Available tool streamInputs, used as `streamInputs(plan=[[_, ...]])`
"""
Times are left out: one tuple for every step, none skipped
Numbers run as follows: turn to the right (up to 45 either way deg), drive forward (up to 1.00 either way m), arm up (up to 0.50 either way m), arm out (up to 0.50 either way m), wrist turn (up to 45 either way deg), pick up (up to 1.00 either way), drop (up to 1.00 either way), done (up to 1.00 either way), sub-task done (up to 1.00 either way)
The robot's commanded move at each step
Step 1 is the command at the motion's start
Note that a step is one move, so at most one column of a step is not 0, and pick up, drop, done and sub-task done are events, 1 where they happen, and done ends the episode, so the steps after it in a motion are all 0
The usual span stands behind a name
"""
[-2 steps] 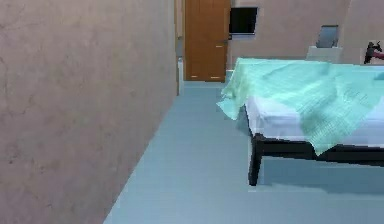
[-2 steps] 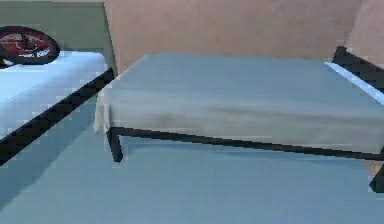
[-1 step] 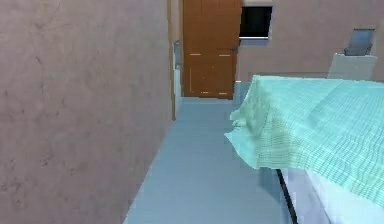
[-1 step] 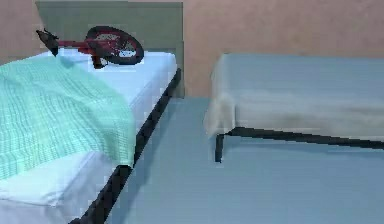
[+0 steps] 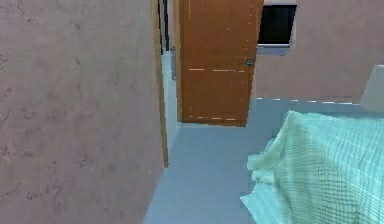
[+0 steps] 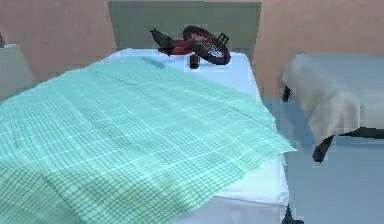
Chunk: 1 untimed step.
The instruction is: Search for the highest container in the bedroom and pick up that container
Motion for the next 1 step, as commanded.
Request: streamInputs(plan=[[3.0,0.0,0.0,0.0,0.0,0.0,0.0,0.0,0.0]])
